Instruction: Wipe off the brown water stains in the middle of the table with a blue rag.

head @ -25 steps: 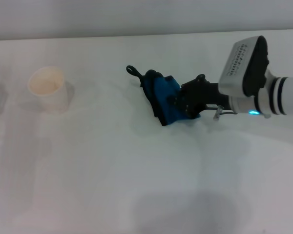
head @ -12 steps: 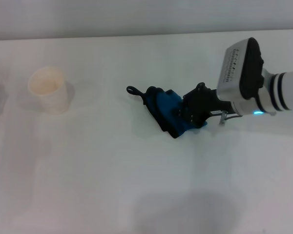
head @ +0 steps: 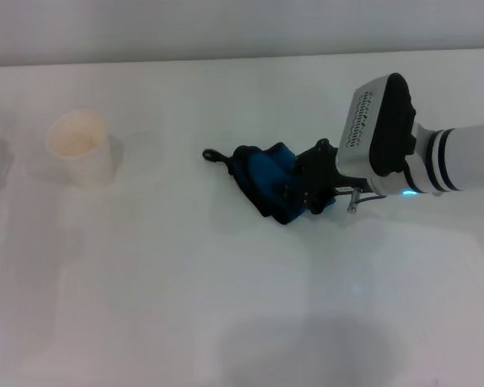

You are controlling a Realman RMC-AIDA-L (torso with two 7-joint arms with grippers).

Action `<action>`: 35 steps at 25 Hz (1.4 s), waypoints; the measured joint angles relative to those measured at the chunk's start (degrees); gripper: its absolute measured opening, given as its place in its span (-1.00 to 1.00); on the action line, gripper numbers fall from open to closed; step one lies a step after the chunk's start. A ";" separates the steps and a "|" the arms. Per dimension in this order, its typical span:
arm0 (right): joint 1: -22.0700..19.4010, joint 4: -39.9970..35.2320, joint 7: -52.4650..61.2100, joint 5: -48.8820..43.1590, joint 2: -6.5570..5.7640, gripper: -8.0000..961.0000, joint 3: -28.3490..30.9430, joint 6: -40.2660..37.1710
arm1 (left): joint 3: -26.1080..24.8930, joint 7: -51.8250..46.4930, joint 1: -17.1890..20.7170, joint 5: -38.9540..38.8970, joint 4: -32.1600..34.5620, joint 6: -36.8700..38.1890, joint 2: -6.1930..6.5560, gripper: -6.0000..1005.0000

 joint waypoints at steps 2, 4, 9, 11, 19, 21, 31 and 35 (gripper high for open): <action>-1.56 -2.07 1.50 0.27 0.01 -0.73 0.17 0.33 | 0.00 -0.01 -0.01 -0.01 0.00 -0.02 0.01 0.72; -3.39 -4.41 2.40 0.53 0.04 -0.62 0.99 0.92 | 0.00 -0.02 -0.01 -0.03 0.00 -0.11 -0.03 0.72; -7.44 -10.24 6.49 1.44 -0.03 -0.24 3.14 0.89 | 0.00 -0.10 -0.10 -0.04 0.18 -0.23 -0.06 0.72; -8.56 -11.21 8.16 3.60 0.00 -0.05 5.62 0.45 | 0.00 -0.11 -0.18 -0.04 0.27 -0.24 -0.07 0.72; -11.02 -7.34 7.85 30.17 0.05 0.63 17.93 -6.10 | -0.01 -0.13 -0.01 -0.04 0.44 -0.18 0.01 0.72; -10.71 -3.49 7.39 36.17 -0.02 0.67 22.02 -10.31 | 0.00 -0.07 0.00 -0.04 0.44 0.02 0.00 0.72; -9.22 20.33 -20.35 51.62 0.01 0.75 48.13 -24.15 | 0.00 0.18 -0.25 -1.73 0.51 1.18 0.16 0.72; -8.35 27.89 -45.16 57.70 0.43 0.76 53.95 -20.72 | 0.00 0.19 -0.47 -3.10 0.54 2.36 0.21 0.72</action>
